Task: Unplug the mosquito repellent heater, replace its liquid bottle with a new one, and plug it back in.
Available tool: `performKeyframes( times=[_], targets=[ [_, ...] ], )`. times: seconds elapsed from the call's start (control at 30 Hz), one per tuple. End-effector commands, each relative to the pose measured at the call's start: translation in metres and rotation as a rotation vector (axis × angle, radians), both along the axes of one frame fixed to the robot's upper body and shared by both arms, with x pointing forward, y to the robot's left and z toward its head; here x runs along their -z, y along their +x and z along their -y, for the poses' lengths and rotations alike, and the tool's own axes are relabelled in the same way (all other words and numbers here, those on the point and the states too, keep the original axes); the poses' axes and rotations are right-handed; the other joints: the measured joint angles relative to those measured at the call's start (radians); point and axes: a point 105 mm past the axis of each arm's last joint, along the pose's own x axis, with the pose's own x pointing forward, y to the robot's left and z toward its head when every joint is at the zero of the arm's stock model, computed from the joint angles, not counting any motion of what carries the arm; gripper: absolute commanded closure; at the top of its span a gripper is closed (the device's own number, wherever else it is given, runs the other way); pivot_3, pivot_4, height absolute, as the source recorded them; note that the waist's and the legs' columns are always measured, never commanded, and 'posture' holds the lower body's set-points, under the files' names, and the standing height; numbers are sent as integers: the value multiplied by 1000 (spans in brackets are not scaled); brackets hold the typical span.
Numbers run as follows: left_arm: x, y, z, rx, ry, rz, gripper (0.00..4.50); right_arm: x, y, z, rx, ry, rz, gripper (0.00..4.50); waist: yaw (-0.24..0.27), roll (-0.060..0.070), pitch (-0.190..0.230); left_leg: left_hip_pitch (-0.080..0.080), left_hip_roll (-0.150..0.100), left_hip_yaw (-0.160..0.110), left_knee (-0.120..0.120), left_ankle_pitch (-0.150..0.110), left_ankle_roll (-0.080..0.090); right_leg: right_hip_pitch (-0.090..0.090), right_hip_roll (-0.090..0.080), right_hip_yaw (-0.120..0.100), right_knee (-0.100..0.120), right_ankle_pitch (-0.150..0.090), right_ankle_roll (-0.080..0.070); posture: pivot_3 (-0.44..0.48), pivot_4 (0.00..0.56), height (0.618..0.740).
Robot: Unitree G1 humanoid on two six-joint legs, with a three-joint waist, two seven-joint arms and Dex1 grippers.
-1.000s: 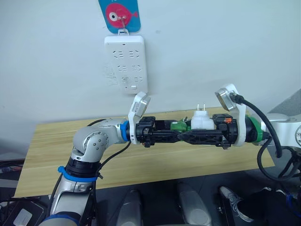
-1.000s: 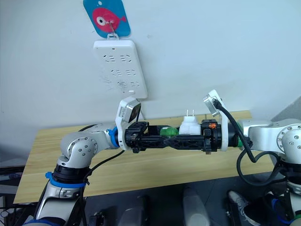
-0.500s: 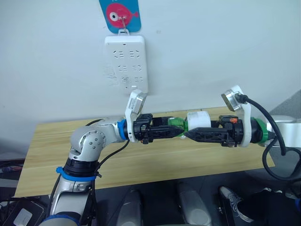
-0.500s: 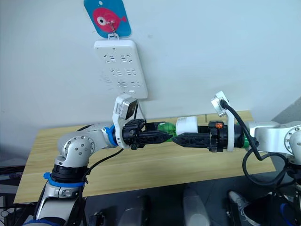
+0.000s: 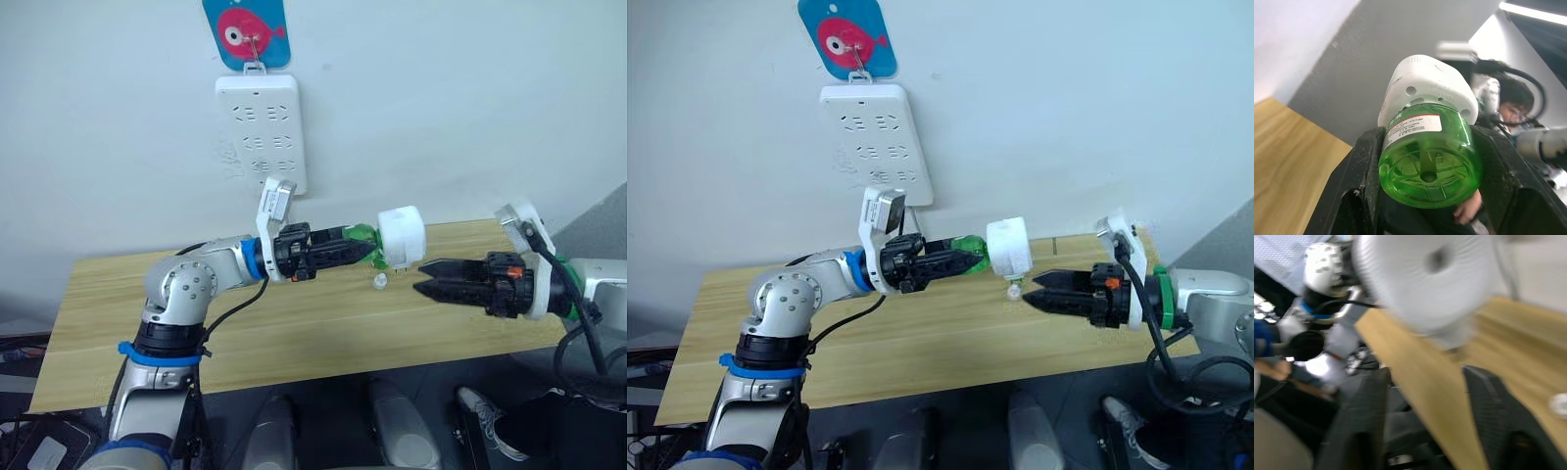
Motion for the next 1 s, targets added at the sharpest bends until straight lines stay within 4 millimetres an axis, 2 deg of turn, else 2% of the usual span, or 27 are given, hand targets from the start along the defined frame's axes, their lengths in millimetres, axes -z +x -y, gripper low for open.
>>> performKeyframes(
  times=[0.03,0.13,0.2,0.3,0.47,0.67,0.8,0.87,1.0],
  targets=[
    [-14,-11,1,75,-21,40,2201,-6,7,9,24,-16,67,3573,1,0,0,0,0,0,0,0,0,0,0,0,0,0,0,-241,199,734],
    [-16,-13,0,98,-16,35,2201,1,21,20,71,-65,95,4500,1,0,0,0,0,0,0,0,0,0,0,0,0,0,0,-244,198,734],
    [-17,-15,-1,118,-14,26,2201,8,26,20,41,-121,139,4500,0,0,0,0,0,0,1,0,0,0,0,0,0,0,0,-248,198,734],
    [-19,-17,-1,138,-11,18,2201,6,28,3,-26,-87,150,4500,-3,0,0,0,0,0,1,0,0,0,0,0,0,0,0,-245,198,734],
    [-18,-14,0,119,-7,22,2201,-6,13,-20,-156,-2,137,4500,-4,0,0,0,0,-1,0,2,-3,0,0,-1,0,0,0,-236,197,734],
    [-15,-7,0,62,-3,48,2201,-30,-9,-30,-247,103,89,4500,1,0,0,0,0,-1,1,2,-3,0,-1,-1,0,0,0,-242,196,734],
    [-11,0,2,13,11,78,2201,-42,-16,-35,-267,155,70,4500,0,0,0,0,0,-1,1,1,-2,1,-1,-1,0,0,0,-246,196,734],
    [-9,1,3,12,21,88,2201,-50,-15,-38,-257,185,79,4500,-1,0,-1,0,0,0,1,0,0,1,-1,0,0,0,0,-250,194,734],
    [1,-8,5,67,88,134,2201,-70,4,-46,-185,269,127,4500,-7,0,-1,0,0,0,1,0,0,0,-1,0,0,0,0,-248,191,734]
  ],
)
